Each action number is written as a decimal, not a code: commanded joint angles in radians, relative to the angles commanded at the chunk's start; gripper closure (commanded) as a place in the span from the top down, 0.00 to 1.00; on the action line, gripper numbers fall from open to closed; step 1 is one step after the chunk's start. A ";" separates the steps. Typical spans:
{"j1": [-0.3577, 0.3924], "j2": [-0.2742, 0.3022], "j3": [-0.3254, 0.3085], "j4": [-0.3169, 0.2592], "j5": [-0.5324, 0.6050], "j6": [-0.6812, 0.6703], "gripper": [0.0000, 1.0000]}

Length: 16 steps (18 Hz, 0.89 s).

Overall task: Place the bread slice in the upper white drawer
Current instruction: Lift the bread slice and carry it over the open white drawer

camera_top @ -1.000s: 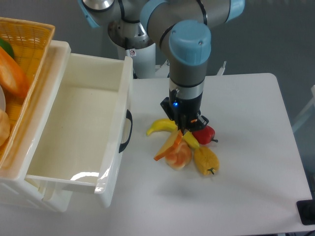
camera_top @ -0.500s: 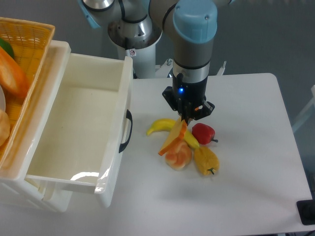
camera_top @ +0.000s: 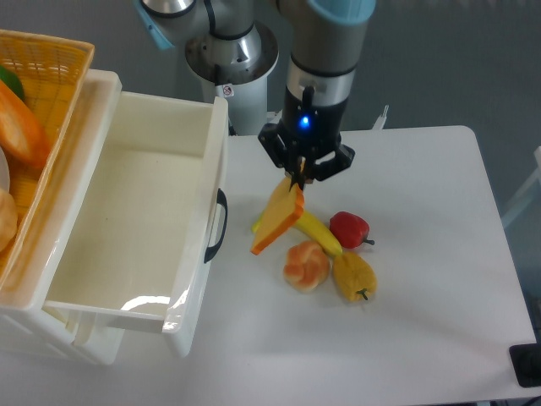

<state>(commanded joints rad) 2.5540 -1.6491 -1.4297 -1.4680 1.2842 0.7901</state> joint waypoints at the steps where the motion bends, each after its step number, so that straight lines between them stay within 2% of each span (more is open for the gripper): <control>1: 0.006 0.014 0.000 -0.003 -0.021 -0.017 0.00; 4: 0.029 0.084 -0.012 -0.064 -0.045 -0.023 0.00; 7: 0.029 0.127 -0.021 -0.104 -0.080 -0.029 0.00; 11: 0.008 0.150 -0.034 -0.130 -0.135 -0.031 0.00; 14: -0.011 0.170 -0.066 -0.127 -0.141 -0.032 0.00; 16: -0.049 0.169 -0.092 -0.121 -0.144 -0.067 0.00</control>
<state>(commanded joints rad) 2.5052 -1.4803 -1.5216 -1.5893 1.1398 0.7227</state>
